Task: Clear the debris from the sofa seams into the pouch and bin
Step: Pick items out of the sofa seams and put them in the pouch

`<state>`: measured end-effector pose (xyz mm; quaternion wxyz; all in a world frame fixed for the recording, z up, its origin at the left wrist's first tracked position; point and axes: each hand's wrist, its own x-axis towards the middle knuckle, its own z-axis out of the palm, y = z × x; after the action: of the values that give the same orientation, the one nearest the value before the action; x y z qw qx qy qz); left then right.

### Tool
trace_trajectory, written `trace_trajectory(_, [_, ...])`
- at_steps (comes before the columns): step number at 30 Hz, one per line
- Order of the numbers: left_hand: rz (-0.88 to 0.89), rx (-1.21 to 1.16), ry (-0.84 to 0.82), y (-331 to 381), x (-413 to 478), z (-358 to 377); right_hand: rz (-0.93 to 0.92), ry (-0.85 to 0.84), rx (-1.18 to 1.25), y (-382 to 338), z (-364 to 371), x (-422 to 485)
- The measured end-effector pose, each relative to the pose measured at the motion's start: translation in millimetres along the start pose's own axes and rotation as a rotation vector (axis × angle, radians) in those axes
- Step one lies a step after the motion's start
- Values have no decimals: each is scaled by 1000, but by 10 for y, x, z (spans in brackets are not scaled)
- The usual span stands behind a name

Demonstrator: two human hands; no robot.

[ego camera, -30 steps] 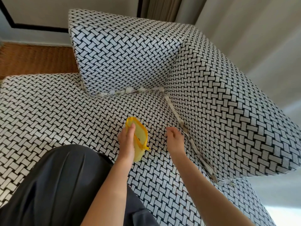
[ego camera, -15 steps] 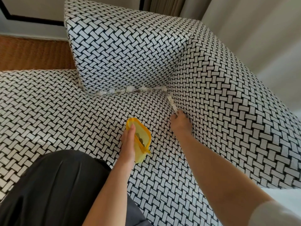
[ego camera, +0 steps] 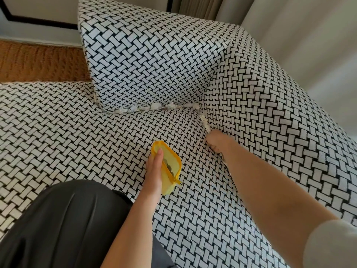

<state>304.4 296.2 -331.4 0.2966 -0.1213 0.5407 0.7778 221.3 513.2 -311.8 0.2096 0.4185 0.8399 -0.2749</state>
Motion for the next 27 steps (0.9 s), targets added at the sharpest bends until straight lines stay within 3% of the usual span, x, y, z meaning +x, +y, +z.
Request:
trace_trajectory(3, [6, 2, -12, -2, -9, -4, 87, -68, 93, -50, -65, -29])
trace_trajectory(7, [3, 4, -18, 6, -12, -6, 54, -47, 88, -5, -57, 39])
trace_trajectory(27, [-20, 32, 5, 38, -48, 16, -216, 562, -34, 213, 334, 79])
